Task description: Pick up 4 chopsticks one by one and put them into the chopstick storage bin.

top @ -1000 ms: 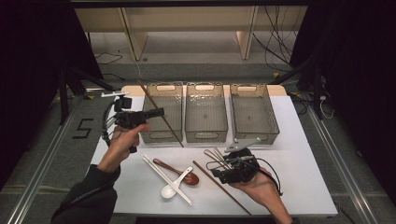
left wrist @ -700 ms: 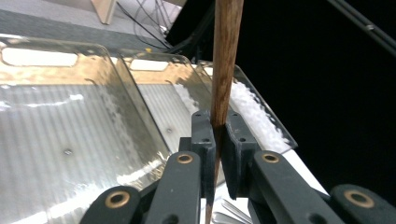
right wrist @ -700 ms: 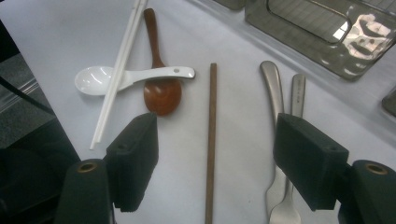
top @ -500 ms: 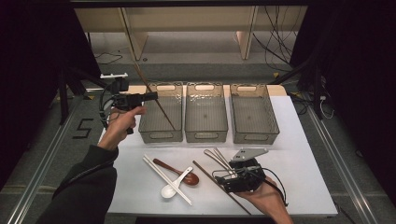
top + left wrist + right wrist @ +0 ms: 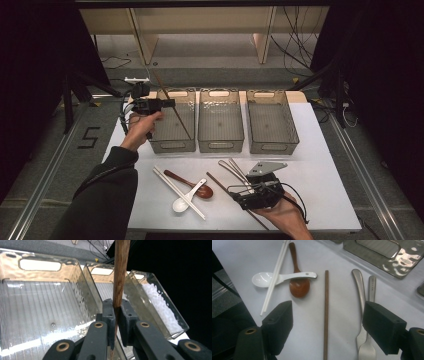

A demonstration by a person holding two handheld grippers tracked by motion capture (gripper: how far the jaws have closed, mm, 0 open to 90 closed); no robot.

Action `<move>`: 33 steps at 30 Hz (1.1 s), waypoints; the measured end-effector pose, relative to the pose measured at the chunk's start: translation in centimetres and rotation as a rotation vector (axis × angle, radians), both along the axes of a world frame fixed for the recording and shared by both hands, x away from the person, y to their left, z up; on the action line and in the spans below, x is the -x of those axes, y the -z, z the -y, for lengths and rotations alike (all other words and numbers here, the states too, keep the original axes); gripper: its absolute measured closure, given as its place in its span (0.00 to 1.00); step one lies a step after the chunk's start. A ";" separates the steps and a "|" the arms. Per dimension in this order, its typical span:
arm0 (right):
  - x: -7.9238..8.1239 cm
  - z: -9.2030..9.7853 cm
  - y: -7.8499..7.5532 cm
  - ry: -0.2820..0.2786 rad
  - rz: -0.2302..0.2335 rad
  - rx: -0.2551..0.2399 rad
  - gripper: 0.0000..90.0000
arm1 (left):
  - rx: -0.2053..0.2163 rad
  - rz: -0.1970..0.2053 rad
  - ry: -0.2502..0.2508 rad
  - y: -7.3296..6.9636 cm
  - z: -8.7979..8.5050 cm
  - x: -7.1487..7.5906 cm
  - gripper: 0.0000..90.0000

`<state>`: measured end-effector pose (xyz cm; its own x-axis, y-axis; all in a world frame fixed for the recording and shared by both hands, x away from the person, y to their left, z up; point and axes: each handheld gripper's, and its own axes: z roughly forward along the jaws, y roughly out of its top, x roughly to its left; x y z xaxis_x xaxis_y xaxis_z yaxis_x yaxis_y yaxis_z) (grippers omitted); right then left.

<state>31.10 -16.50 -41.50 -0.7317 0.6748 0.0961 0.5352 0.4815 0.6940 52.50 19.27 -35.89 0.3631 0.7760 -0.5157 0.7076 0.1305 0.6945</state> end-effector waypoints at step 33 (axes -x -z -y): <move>0.1 0.0 0.1 0.002 0.014 -0.017 0.27 | -0.070 -0.141 0.022 3.4 1.7 -1.7 0.62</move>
<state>31.00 -16.55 -41.56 -0.7316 0.6747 0.0974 0.5265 0.4685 0.7094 54.21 17.56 -39.33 0.3087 0.8044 -0.5076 0.8007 0.0683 0.5951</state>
